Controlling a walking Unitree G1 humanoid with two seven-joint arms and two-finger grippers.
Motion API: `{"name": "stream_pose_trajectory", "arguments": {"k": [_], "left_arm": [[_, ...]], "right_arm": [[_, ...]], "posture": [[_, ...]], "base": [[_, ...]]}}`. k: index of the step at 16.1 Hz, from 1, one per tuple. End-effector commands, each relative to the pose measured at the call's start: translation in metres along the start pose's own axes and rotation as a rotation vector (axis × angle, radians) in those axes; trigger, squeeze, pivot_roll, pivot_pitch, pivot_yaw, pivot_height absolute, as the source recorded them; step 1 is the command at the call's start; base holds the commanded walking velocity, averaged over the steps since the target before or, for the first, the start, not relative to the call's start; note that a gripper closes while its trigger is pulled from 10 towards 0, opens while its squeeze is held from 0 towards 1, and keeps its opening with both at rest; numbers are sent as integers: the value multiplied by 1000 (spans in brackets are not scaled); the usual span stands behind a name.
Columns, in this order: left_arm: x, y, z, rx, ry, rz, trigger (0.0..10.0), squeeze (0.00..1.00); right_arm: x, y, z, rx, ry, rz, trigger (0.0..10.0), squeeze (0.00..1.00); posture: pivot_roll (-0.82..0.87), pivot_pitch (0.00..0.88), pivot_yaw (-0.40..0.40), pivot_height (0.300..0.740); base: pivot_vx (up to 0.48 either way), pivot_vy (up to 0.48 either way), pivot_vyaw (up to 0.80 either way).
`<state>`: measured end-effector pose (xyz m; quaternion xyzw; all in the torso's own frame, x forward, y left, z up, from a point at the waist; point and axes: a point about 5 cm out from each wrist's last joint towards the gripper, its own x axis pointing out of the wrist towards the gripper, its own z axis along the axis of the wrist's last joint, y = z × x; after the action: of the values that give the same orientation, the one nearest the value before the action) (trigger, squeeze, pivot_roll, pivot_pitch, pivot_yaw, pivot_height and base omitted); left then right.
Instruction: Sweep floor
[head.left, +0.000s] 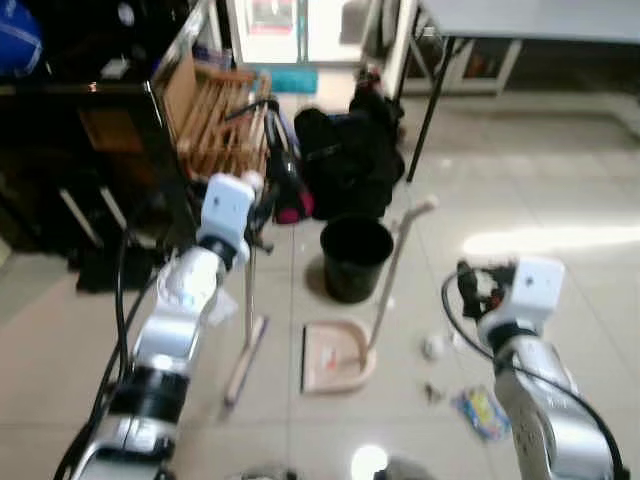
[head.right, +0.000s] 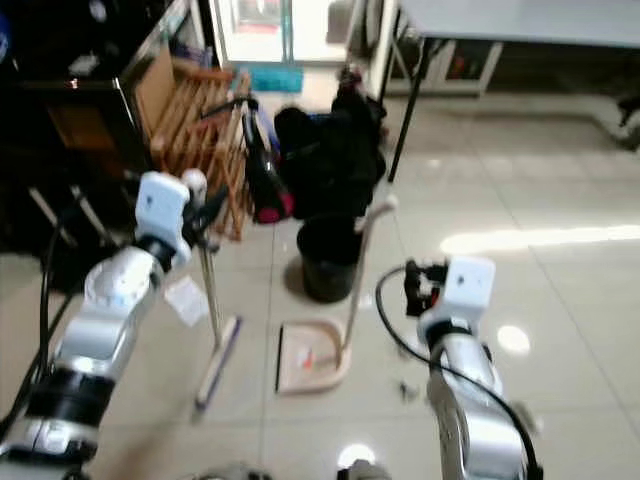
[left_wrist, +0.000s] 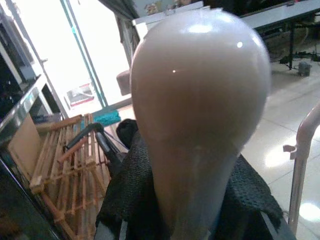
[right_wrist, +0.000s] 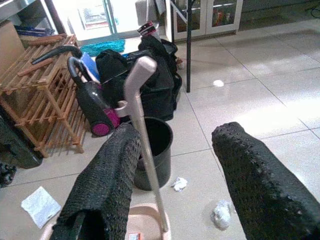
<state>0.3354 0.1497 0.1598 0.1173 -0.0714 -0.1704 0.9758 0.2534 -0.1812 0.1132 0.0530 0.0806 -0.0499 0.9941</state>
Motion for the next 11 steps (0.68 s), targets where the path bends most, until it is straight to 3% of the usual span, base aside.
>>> {"name": "stream_pose_trajectory", "arguments": {"k": [1, 2, 4, 9, 11], "left_arm": [[1, 0, 6, 15, -17, -3, 10000, 0], [-2, 1, 4, 2, -12, 14, 10000, 0], [-7, 1, 1, -6, 14, 56, 10000, 0], [-11, -11, -2, -14, 30, 65, 10000, 0], [-10, -12, -2, -89, 41, 94, 10000, 0]], "right_arm": [[1, -2, -2, -14, 24, 7, 10000, 0], [1, 0, -1, -18, 20, 20, 10000, 0], [2, 1, 0, -27, 15, 32, 10000, 0], [4, -1, 5, -44, -1, 49, 10000, 0], [4, -3, 6, -48, -2, 46, 10000, 0]], "posture": [[-80, 70, 24, 740], [-77, 70, 19, 740], [-75, 70, 15, 740], [-79, 79, 11, 740], [-82, 83, 10, 740]], "base": [[0, 480, 0], [0, 480, 0], [0, 0, 0], [0, -480, 0], [0, -240, 0]]}}
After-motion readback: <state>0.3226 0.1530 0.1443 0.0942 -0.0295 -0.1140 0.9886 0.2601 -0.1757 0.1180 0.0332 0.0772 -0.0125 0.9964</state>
